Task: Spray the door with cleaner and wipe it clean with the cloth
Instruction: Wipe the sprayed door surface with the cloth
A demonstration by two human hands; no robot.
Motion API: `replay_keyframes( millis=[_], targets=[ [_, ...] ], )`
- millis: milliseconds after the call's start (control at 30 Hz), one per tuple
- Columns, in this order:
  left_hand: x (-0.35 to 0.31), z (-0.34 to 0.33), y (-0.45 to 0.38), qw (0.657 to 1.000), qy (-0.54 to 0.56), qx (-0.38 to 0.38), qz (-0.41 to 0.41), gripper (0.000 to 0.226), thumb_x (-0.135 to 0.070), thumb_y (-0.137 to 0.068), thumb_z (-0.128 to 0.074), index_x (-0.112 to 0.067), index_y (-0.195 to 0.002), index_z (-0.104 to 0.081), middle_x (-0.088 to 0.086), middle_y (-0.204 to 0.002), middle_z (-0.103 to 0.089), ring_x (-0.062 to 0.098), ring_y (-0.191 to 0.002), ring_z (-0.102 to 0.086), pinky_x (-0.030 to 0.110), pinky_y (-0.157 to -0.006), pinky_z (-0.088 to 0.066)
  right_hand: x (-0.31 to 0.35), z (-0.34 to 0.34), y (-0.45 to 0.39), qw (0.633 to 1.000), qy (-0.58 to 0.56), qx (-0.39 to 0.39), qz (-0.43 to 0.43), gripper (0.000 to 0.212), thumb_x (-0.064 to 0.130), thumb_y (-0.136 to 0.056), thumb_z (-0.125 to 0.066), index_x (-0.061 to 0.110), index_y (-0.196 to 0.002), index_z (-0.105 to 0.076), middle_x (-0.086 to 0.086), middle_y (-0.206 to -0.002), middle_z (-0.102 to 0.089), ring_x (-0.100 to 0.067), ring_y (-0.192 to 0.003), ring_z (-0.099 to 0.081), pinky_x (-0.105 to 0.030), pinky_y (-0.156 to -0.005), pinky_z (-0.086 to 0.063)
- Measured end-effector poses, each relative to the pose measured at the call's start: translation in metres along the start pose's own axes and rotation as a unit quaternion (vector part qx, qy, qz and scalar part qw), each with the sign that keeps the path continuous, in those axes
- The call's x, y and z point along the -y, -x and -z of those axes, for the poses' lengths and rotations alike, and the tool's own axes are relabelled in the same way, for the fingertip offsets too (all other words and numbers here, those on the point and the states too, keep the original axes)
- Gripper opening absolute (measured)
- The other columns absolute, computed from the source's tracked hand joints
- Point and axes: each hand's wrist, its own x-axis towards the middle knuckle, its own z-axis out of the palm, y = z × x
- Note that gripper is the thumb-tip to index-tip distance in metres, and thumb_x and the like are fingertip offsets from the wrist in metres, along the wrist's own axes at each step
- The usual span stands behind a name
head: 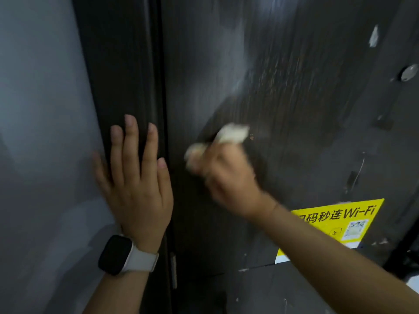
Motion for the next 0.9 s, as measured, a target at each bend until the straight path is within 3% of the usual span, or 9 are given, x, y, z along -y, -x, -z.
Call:
replay_keyframes(
  millis=[67,133,267,367,533,600,667,800,900],
  targets=[
    [0.004,0.001,-0.001,0.999,0.03,0.004,-0.015,0.045,-0.018,-0.105,-0.034,-0.014,-0.149,-0.033,0.009,-0.158,-0.021,0.026,-0.148,-0.016,0.057,-0.116,-0.019,0.01,-0.012,0.019,0.988,-0.016,0.108,0.106,0.016,0.003,-0.097,-0.051,-0.001,-0.101,-0.065,-0.021,-0.093,-0.068,-0.035,-0.08,-0.063,-0.043,-0.073,-0.05],
    [0.009,0.002,-0.002,0.998,0.057,-0.004,-0.025,0.043,-0.011,-0.104,-0.035,-0.012,-0.147,-0.036,0.01,-0.156,-0.025,0.025,-0.148,-0.018,0.057,-0.115,-0.022,-0.001,0.003,-0.002,0.988,-0.049,0.118,0.091,0.018,0.005,-0.099,-0.05,0.001,-0.103,-0.066,-0.02,-0.097,-0.069,-0.035,-0.084,-0.065,-0.044,-0.077,-0.051],
    [0.014,0.004,-0.003,0.995,0.096,-0.02,-0.027,0.046,0.003,-0.101,-0.039,-0.011,-0.144,-0.04,0.012,-0.154,-0.03,0.024,-0.147,-0.02,0.05,-0.117,-0.024,-0.043,0.052,-0.093,0.983,0.073,-0.171,0.004,0.015,-0.001,-0.088,-0.056,-0.009,-0.093,-0.068,-0.023,-0.089,-0.058,-0.026,-0.09,-0.051,-0.021,-0.088,-0.039],
    [0.013,0.006,-0.004,0.995,0.096,-0.026,-0.002,0.042,-0.005,-0.103,-0.039,-0.012,-0.144,-0.04,0.015,-0.155,-0.024,0.03,-0.146,-0.019,0.04,-0.12,-0.018,-0.04,0.053,-0.124,0.967,0.074,-0.242,-0.034,0.016,0.004,-0.09,-0.058,-0.01,-0.092,-0.065,-0.016,-0.093,-0.05,-0.021,-0.09,-0.047,-0.023,-0.08,-0.039],
    [0.013,0.008,-0.004,0.994,0.108,-0.028,-0.005,0.042,-0.004,-0.1,-0.044,-0.009,-0.142,-0.042,0.015,-0.154,-0.028,0.032,-0.145,-0.022,0.037,-0.121,-0.016,-0.005,0.016,-0.041,0.988,0.046,0.042,0.141,0.028,0.007,-0.096,-0.046,-0.008,-0.097,-0.069,-0.019,-0.099,-0.06,-0.031,-0.087,-0.054,-0.037,-0.077,-0.045],
    [0.011,0.009,-0.006,0.993,0.111,-0.032,0.001,0.043,-0.004,-0.1,-0.045,-0.009,-0.142,-0.042,0.012,-0.154,-0.027,0.03,-0.146,-0.021,0.036,-0.121,-0.016,-0.012,0.025,-0.053,0.984,0.061,0.097,0.137,0.038,0.018,-0.098,-0.04,-0.005,-0.095,-0.069,-0.015,-0.093,-0.061,-0.033,-0.084,-0.056,-0.041,-0.074,-0.048],
    [0.01,0.01,-0.006,0.993,0.113,-0.034,0.005,0.043,-0.005,-0.099,-0.045,-0.01,-0.142,-0.041,0.01,-0.154,-0.026,0.028,-0.146,-0.021,0.035,-0.121,-0.015,-0.02,0.037,-0.09,0.99,0.07,0.0,0.122,0.042,0.02,-0.099,-0.036,-0.007,-0.099,-0.068,-0.019,-0.094,-0.061,-0.032,-0.089,-0.055,-0.039,-0.079,-0.047],
    [0.011,0.011,-0.007,0.993,0.113,-0.028,0.004,0.042,-0.009,-0.1,-0.042,-0.011,-0.142,-0.04,0.006,-0.154,-0.023,0.024,-0.146,-0.018,0.033,-0.122,-0.013,-0.044,0.06,-0.186,0.969,0.089,-0.223,0.06,0.012,0.003,-0.089,-0.058,-0.002,-0.092,-0.068,-0.013,-0.09,-0.059,-0.021,-0.09,-0.052,-0.032,-0.078,-0.045],
    [0.012,0.012,-0.007,0.993,0.117,-0.024,0.004,0.041,-0.007,-0.099,-0.044,-0.01,-0.14,-0.044,0.008,-0.153,-0.026,0.025,-0.146,-0.019,0.032,-0.121,-0.013,-0.035,0.051,-0.188,0.968,0.073,-0.236,0.045,0.014,0.004,-0.09,-0.055,-0.005,-0.091,-0.066,-0.015,-0.092,-0.06,-0.022,-0.09,-0.055,-0.028,-0.079,-0.046]
  ],
)
